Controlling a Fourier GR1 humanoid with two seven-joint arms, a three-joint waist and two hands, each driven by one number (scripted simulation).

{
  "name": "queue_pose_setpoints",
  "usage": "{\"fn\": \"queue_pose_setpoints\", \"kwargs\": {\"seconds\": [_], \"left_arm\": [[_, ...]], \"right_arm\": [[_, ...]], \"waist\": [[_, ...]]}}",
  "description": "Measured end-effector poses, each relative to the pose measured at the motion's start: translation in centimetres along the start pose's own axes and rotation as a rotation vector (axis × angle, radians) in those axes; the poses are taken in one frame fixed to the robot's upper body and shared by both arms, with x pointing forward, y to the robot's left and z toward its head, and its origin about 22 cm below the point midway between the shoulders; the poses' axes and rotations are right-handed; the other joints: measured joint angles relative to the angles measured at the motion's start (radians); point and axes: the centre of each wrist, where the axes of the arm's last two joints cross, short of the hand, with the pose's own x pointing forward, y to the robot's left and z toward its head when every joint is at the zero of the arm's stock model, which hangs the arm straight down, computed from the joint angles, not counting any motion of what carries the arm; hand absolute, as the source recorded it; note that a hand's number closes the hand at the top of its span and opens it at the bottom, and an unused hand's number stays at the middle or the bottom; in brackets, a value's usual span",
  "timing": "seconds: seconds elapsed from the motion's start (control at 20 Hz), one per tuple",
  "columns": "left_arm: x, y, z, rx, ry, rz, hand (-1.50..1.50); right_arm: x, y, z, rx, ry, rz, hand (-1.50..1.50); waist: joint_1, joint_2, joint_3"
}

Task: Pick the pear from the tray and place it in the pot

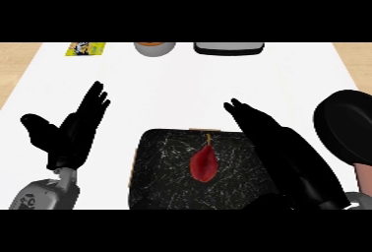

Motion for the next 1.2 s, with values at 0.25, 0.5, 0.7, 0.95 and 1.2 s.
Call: {"fn": "queue_pose_setpoints", "kwargs": {"seconds": [0.25, 0.5, 0.7, 0.95, 1.2], "left_arm": [[-0.3, 0.4, 0.2, 0.001, -0.003, 0.005, 0.0], [-1.1, 0.0, 0.0, 0.006, -0.001, 0.001, 0.0], [-0.9, -0.5, 0.5, 0.004, -0.003, 0.001, 0.0], [-0.2, -0.2, 0.5, 0.002, -0.003, 0.006, 0.0], [-0.6, -0.1, 0.8, 0.007, -0.005, 0.001, 0.0]], "right_arm": [[0.6, 0.5, -2.0, 0.038, 0.051, -0.017, -1.5], [0.0, 2.2, -3.1, 0.108, 0.103, 0.012, -1.5], [-0.2, 3.3, -3.9, 0.129, 0.144, 0.048, -1.5], [0.4, 5.0, -3.9, 0.12, 0.155, 0.053, -1.5], [1.8, 5.7, -3.8, 0.089, 0.133, 0.027, -1.5]], "waist": [[0.002, 0.002, 0.001], [-0.002, 0.002, 0.002], [-0.001, 0.002, 0.002], [-0.003, 0.001, 0.002], [-0.003, 0.001, 0.002]]}}
